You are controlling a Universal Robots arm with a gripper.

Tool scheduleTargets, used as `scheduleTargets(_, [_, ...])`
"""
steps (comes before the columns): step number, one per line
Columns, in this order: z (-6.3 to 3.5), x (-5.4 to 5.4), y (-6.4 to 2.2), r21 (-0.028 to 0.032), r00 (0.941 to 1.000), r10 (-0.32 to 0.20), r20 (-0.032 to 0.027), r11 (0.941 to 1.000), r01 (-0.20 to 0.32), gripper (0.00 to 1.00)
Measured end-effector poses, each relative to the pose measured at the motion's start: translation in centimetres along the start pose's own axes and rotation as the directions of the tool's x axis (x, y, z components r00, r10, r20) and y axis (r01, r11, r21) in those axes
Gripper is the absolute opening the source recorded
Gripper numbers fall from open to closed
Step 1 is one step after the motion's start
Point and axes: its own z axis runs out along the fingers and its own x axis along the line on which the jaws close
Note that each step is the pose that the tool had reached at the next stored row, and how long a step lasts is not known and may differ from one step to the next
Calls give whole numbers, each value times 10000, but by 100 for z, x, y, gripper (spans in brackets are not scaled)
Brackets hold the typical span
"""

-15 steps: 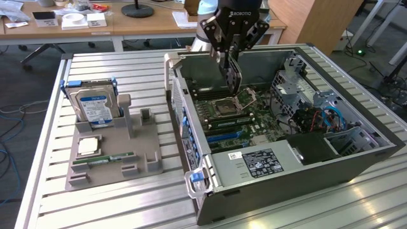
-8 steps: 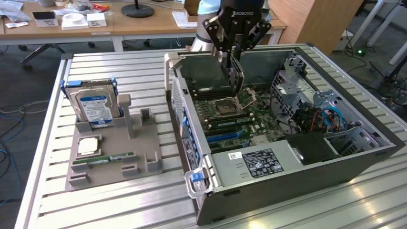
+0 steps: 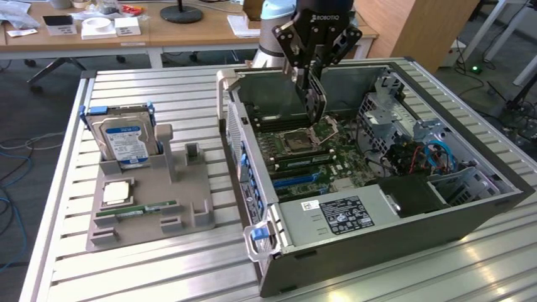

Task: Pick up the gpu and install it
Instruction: 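Pick up the gpu and move the gpu toward the slot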

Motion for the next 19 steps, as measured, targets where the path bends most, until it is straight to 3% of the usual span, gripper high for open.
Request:
scheduleTargets(7, [4, -131, 13, -1, 10000, 0, 1, 10000, 0, 26])
scheduleTargets(19, [7, -250, 53, -1, 10000, 1, 1, 10000, -1, 26])
